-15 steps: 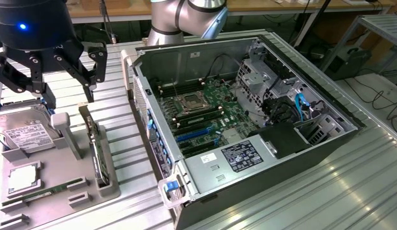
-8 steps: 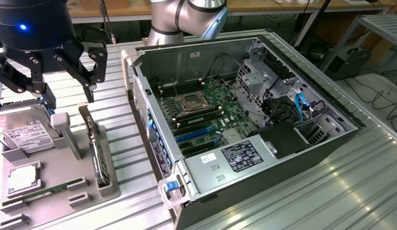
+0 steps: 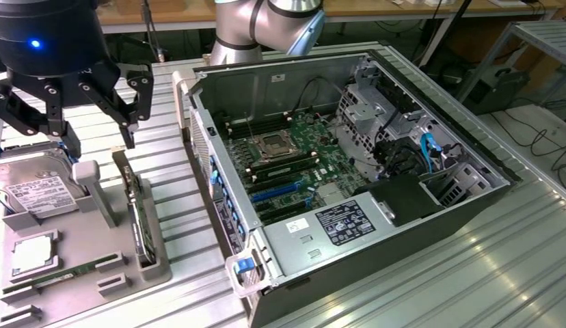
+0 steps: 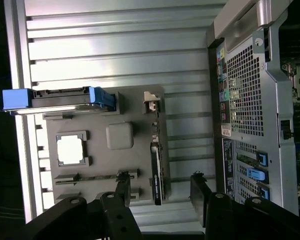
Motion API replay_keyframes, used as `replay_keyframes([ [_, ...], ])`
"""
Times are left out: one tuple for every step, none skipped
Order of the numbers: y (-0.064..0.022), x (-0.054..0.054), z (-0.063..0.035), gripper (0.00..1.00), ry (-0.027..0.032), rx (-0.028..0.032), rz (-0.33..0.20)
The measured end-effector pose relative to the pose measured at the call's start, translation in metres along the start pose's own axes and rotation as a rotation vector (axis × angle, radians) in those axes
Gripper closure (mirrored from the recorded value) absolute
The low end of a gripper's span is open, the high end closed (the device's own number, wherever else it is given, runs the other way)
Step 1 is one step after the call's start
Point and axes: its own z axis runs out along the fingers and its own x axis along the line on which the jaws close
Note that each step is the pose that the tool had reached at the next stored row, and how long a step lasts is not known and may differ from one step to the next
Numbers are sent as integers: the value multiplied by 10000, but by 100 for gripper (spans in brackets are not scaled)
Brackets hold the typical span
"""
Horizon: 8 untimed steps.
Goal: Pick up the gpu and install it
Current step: 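Pick up the gpu and move the gpu toward the slot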
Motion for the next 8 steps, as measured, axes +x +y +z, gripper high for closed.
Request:
replay_keyframes([
  [0, 0, 5, 40, 0, 0, 0],
  [0, 0, 9, 40, -1, -1, 0],
  [0, 0, 13, 40, 0, 0, 0],
  [-1, 0, 17, 40, 0, 0, 0],
  [-1, 0, 22, 40, 0, 0, 0],
  [-1, 0, 26, 40, 0, 0, 0],
  [-1, 1, 30, 40, 0, 0, 0],
  [-1, 1, 34, 40, -1, 0, 0],
])
